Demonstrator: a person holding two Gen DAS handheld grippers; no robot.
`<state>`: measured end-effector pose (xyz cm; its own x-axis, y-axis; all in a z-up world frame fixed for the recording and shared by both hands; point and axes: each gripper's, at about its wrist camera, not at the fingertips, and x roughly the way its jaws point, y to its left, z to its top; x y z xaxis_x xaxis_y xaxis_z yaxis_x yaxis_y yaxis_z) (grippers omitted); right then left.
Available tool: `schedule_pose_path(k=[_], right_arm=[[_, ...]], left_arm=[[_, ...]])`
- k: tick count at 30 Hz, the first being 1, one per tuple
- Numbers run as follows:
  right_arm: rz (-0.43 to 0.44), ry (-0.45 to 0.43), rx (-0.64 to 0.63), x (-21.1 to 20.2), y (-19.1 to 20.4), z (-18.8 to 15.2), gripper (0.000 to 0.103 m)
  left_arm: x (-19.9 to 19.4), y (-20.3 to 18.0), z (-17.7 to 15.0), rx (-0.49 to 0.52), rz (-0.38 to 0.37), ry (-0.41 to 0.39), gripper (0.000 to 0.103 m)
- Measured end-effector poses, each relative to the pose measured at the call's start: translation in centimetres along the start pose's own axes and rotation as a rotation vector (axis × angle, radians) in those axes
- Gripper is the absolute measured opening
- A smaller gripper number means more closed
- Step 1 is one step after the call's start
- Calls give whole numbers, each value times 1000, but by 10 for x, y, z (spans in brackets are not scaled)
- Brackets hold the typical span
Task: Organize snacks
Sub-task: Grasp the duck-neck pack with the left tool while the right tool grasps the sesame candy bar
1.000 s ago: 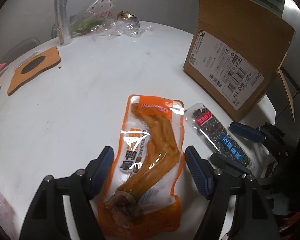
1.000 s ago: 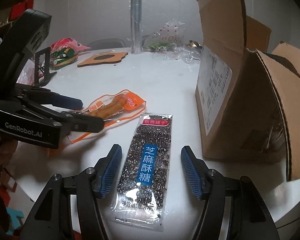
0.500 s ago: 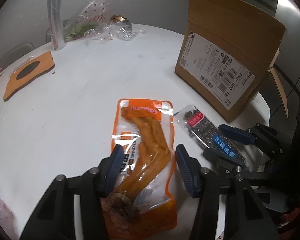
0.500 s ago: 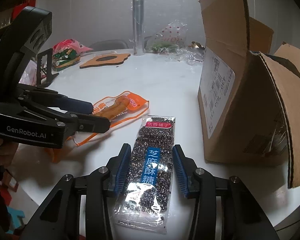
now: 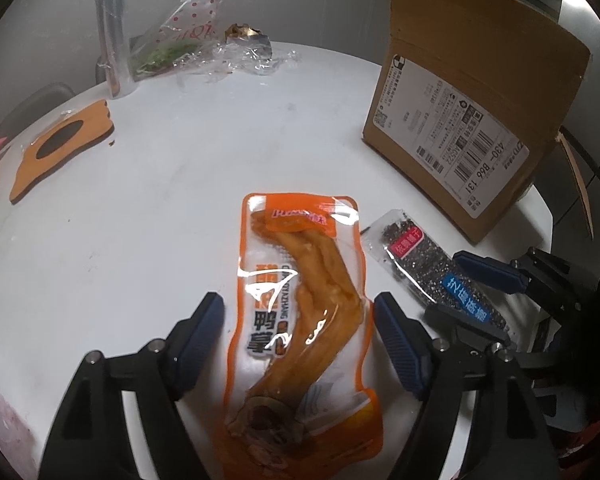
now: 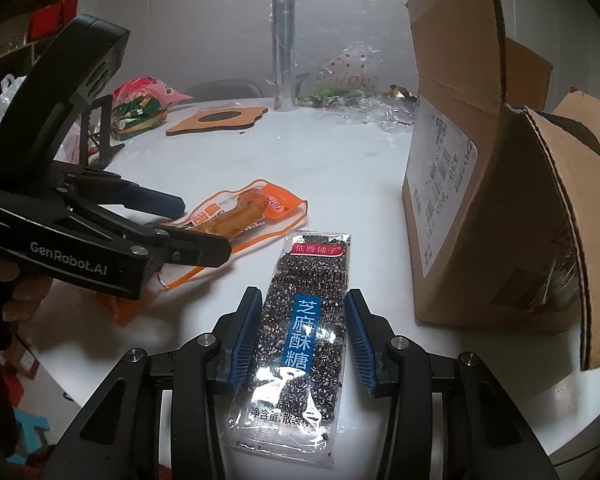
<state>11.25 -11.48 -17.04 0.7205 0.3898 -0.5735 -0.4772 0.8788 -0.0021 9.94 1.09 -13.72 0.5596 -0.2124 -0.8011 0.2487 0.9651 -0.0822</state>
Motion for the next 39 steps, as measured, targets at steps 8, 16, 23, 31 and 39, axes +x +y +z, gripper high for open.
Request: schedule_pose_path(k=[8,16,23,31,39], right_arm=[[8,-5,3,-2,-2,-1,39],[-5,-8,-7,-2,0,0,39],[0,-14,3,-3,-1,0,39],[3,-20,-7,-6,3,3,39],[0,-8,-12,-4,4,5,39]], left_arm=[[4,-12,1,36,23,12,75],[3,-21,-3,64,67,2,68],[0,-14,-6,39,41,-6,67],[-11,-7,-5,30,18,-21,46],[-6,6,-5,12,35,-10,71]])
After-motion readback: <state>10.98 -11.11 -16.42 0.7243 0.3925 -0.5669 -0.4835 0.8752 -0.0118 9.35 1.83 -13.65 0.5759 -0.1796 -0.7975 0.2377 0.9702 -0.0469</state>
